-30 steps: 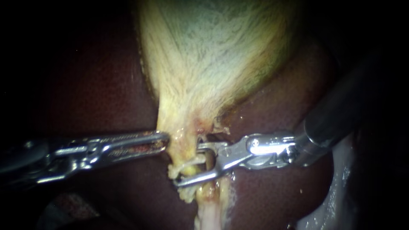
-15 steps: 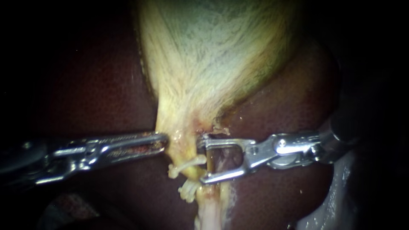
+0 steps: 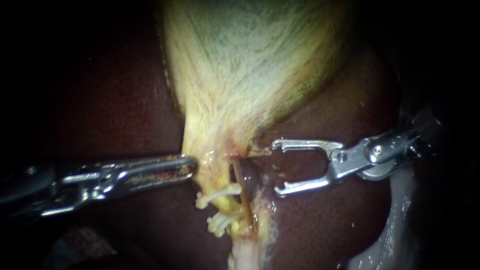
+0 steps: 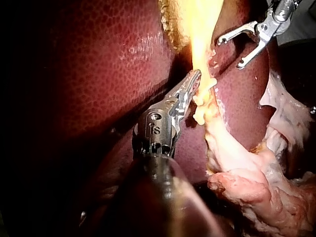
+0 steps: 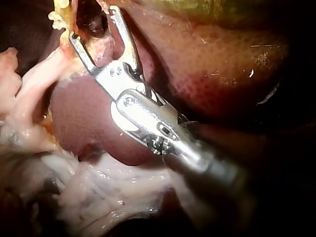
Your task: Going back third clip left tube
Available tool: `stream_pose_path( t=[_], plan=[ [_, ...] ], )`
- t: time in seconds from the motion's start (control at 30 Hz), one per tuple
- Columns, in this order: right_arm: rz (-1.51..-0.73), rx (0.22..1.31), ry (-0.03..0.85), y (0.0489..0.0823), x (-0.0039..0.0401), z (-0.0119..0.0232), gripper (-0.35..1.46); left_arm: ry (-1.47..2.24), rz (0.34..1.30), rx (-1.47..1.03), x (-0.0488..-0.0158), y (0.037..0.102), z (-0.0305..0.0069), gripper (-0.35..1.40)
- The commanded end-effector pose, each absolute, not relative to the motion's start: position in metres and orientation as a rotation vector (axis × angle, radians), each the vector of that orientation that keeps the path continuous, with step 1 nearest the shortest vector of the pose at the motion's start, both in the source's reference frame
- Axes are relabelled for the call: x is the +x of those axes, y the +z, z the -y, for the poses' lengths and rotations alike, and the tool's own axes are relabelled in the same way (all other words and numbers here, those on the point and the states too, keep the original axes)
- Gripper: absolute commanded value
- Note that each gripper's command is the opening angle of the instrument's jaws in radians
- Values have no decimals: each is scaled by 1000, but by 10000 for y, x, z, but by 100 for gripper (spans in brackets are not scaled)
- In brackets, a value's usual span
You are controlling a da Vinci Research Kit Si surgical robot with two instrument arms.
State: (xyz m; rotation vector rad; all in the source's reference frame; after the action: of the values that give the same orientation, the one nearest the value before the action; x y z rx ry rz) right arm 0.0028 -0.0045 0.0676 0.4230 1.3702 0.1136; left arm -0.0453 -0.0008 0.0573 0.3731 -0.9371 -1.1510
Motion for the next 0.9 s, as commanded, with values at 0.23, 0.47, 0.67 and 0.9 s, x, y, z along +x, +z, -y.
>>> stream_pose_path(
  t=[0.23,0.47,0.67,0.9],
  plan=[
    [-1370,419,108,671,28,51,60,-1153,937,369,-464,596,0,-35],
    [-1370,419,108,669,29,53,60,-1154,928,359,-479,615,-1,-35],
    [-1370,418,108,669,28,53,60,-1148,925,367,-489,618,2,-35],
    [-1370,419,108,669,28,53,60,-1145,926,369,-495,617,5,-35]
  ],
)
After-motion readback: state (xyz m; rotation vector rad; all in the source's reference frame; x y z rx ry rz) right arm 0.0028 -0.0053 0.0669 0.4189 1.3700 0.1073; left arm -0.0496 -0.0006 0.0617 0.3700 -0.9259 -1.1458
